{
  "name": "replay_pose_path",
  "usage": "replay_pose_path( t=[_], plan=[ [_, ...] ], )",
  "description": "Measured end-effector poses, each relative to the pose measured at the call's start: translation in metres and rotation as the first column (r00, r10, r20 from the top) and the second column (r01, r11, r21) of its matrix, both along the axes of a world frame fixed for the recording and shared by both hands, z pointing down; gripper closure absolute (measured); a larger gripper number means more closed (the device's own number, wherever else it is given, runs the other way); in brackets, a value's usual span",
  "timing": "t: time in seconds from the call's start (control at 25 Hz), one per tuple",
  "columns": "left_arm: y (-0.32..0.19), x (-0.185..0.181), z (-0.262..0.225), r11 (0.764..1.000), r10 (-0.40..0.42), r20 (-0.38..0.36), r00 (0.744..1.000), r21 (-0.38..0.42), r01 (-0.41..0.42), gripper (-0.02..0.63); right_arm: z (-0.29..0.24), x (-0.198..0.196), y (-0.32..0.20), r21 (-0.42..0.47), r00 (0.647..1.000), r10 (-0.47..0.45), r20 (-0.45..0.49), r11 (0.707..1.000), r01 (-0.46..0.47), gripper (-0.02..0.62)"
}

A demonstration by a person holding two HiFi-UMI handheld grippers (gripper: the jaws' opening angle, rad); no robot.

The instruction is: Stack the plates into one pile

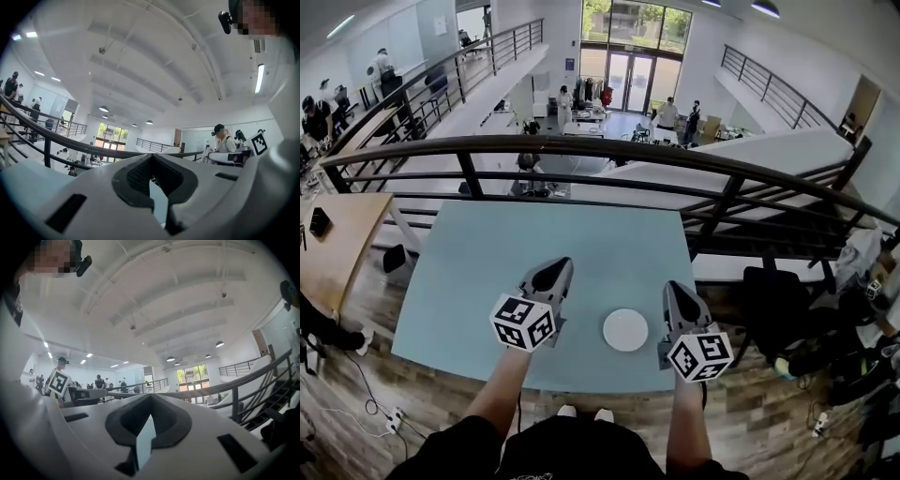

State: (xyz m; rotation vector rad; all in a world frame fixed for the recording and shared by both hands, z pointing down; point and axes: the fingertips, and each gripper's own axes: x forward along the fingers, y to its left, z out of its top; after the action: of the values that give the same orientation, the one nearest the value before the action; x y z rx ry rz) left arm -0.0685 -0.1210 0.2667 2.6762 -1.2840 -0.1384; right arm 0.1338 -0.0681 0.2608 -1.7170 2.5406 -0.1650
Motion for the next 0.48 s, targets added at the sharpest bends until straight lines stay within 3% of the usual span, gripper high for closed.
replay_pose_path(
  t=[0.48],
  plan=[
    [0.003,0.021,-0.029,0.998,-0.021,0.025,0.999,0.062,0.019,0.598,-0.026,0.016,0.000,0.045,0.999,-0.005,-0.033,0.999,0.007,0.589]
  ],
)
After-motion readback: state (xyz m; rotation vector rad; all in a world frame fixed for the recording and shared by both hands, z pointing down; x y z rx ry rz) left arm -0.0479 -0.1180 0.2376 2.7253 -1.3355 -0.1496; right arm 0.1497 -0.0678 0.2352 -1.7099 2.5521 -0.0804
